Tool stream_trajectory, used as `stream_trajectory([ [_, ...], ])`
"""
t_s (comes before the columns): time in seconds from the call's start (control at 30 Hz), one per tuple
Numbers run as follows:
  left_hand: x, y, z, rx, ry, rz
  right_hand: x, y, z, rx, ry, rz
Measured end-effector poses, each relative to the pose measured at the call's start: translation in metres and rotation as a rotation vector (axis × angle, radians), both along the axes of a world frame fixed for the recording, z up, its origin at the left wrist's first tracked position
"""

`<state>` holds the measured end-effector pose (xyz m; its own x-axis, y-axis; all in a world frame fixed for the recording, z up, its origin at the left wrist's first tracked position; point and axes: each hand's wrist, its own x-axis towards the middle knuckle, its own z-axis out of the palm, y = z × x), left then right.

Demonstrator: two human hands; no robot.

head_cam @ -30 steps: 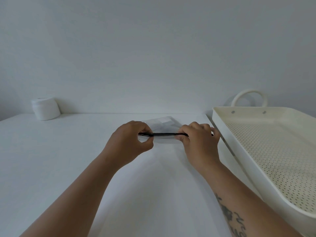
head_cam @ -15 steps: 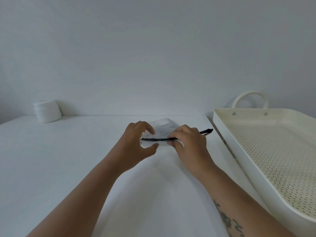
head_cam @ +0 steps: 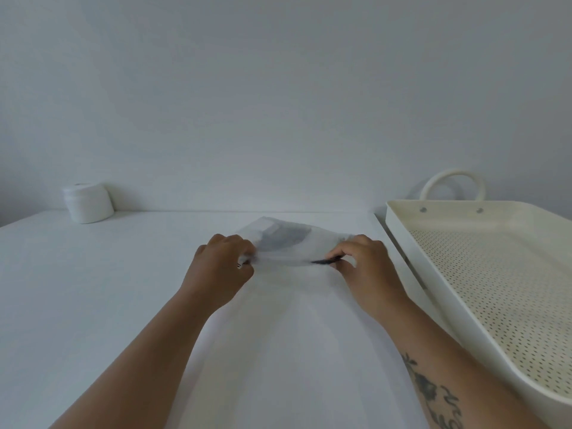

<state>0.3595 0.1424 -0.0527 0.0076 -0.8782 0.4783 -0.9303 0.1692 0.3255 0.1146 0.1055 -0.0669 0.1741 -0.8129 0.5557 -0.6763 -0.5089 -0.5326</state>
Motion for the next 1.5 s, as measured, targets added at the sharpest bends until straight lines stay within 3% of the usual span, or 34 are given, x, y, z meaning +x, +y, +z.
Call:
stream_trajectory([
  [0.1,-0.001,0.004,0.002,0.102,-0.077,-0.006,-0.010,-0.004,-0.005,0.128,0.050,-0.136],
  [0.23,-0.005,0.006,0.010,0.274,0.008,-0.127,-0.003,0.000,0.011,0.054,-0.187,-0.134],
  [0.33,-0.004,0.004,0.010,0.179,0.078,-0.127,0.010,0.013,0.028,0.021,-0.266,0.009],
  [0.4,-0.003,0.002,0.005,0.119,0.001,-0.041,0.022,0.021,0.031,0.013,-0.111,0.068],
  [0.5,-0.005,0.001,-0.004,0.248,-0.067,0.011,0.043,0.035,0.019,0.037,0.264,0.074],
  [0.6,-0.010,0.001,-0.007,0.305,-0.192,0.037,0.052,0.040,0.003,0.181,0.468,0.090],
  [0.7,-0.015,0.001,-0.005,0.377,-0.311,0.105,0.046,0.040,0.002,0.339,0.530,0.093],
  [0.8,-0.019,0.005,0.000,0.423,-0.368,0.130,0.042,0.041,0.007,0.370,0.575,0.073],
  [0.9,-0.024,0.012,0.008,0.383,-0.329,0.140,0.037,0.041,0.015,0.313,0.514,-0.019],
  [1.0,-0.031,0.017,0.014,0.255,-0.135,0.154,0.031,0.042,0.021,0.215,0.520,-0.110],
  [1.1,-0.032,0.015,0.012,0.115,-0.132,0.155,0.029,0.041,0.023,0.179,0.510,-0.199],
  [1.27,-0.021,0.006,0.000,0.237,-0.152,0.146,0.056,0.023,0.025,0.122,0.330,-0.159],
  [1.5,-0.018,-0.002,-0.012,0.384,-0.154,0.114,0.107,-0.020,0.016,0.332,0.614,0.001],
])
